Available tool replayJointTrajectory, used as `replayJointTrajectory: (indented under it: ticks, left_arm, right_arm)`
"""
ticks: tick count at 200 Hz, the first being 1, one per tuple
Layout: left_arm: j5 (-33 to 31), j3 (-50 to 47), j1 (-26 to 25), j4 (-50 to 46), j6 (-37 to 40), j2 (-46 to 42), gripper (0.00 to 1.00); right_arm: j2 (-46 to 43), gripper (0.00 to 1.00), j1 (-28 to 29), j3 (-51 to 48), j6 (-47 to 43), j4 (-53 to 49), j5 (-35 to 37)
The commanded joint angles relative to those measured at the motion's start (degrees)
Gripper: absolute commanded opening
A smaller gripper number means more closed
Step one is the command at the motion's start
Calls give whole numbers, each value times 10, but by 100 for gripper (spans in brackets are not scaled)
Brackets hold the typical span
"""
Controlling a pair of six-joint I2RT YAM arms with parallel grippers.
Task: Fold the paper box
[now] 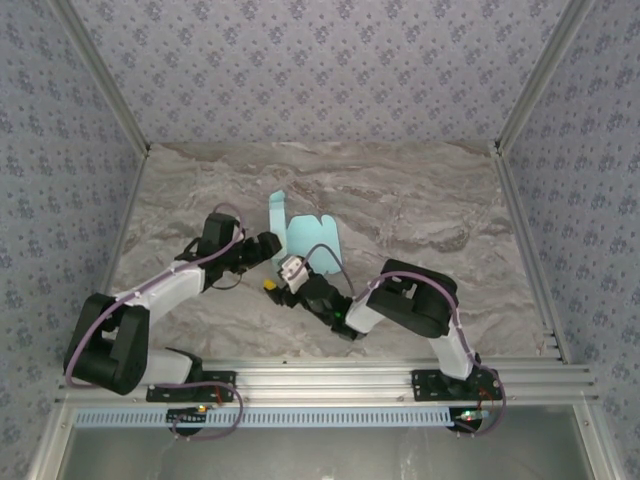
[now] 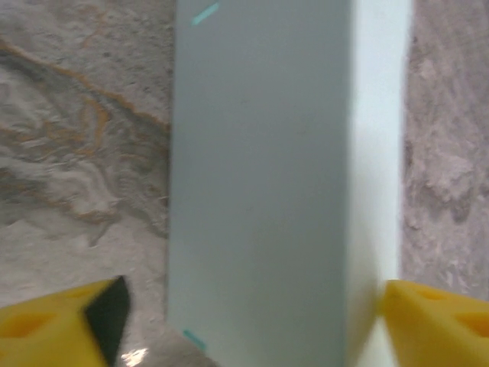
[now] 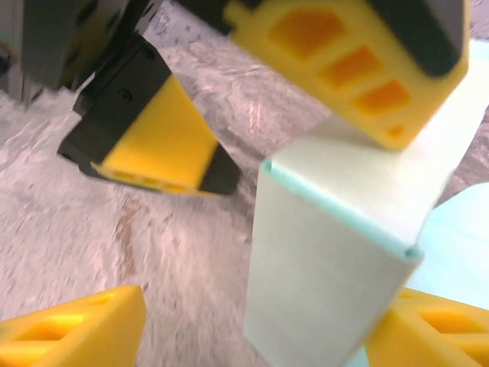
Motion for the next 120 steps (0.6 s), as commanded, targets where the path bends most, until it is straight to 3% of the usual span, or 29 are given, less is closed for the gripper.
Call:
replayJointTrajectory:
  ticks: [1,66,89,120]
  left_arm:
    - [-15,31,5,-82,65,-6,99]
    - [50,132,2,-193,152,-48,99]
    - [57,158,-6,-238,156,-47,99]
    - [8,169,-46,-289,165,-36,99]
  right_arm:
    - [-29,75,-10,-46,-3,48,-72]
    - [-146,75,-17,-127,-38,24,-84]
    - [-196,75,-55,-155,-27,23,-98]
    - [-255,75,-120,-176,-32,3,-150]
